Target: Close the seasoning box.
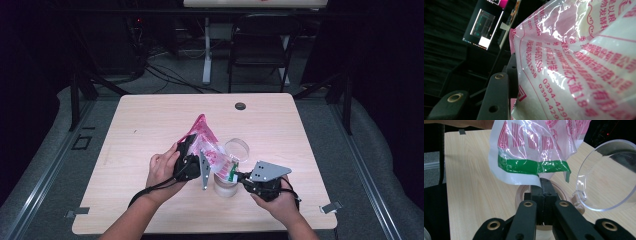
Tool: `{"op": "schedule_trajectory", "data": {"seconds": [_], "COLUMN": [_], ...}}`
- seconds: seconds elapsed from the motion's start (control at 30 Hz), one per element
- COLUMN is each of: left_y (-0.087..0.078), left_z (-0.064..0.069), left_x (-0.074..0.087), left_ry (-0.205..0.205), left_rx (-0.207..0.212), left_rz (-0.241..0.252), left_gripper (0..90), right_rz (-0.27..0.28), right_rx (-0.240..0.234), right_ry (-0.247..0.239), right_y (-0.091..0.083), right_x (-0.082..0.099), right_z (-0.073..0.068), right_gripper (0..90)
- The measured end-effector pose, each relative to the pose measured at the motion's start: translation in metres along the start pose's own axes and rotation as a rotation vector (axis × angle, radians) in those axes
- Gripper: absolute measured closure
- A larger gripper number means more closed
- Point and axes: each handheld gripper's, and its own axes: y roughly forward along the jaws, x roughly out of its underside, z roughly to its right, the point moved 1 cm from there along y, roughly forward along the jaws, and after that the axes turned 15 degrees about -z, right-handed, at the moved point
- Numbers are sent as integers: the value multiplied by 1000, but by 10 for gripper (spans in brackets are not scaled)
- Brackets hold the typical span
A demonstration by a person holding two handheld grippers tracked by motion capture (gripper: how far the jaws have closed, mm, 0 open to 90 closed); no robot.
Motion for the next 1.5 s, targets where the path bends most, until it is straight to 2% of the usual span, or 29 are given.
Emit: {"op": "schedule_trajectory", "data": {"seconds": [0.43, 0.53, 0.73, 0.8, 1.07, 1.1, 1.37, 1.5], "left_y": [3, 5, 6, 7, 11, 10, 11, 11], "left_z": [3, 6, 8, 8, 15, 15, 19, 19], "left_x": [6, 7, 12, 13, 22, 23, 28, 29], "left_ry": [-58, -97, -124, -126, -208, -199, -245, -252], "left_rx": [65, 90, 134, 135, 207, 208, 248, 262], "left_rz": [-26, -21, -45, -47, -70, -78, -89, -93], "left_gripper": [632, 633, 634, 635, 636, 637, 638, 639], "right_rz": [12, 18, 20, 23, 21, 22, 33, 40], "right_rx": [5, 8, 12, 11, 4, 4, 3, 2], "right_ry": [4, 4, 1, 3, -3, -4, -2, -1], "right_y": [-2, -2, -1, 0, 1, 2, 1, 1], "right_x": [-2, -2, -4, -4, -6, -6, -8, -9], "right_z": [0, 0, 0, 0, -1, -1, -1, -1], "right_gripper": [900, 900, 900, 900, 900, 900, 900, 900]}}
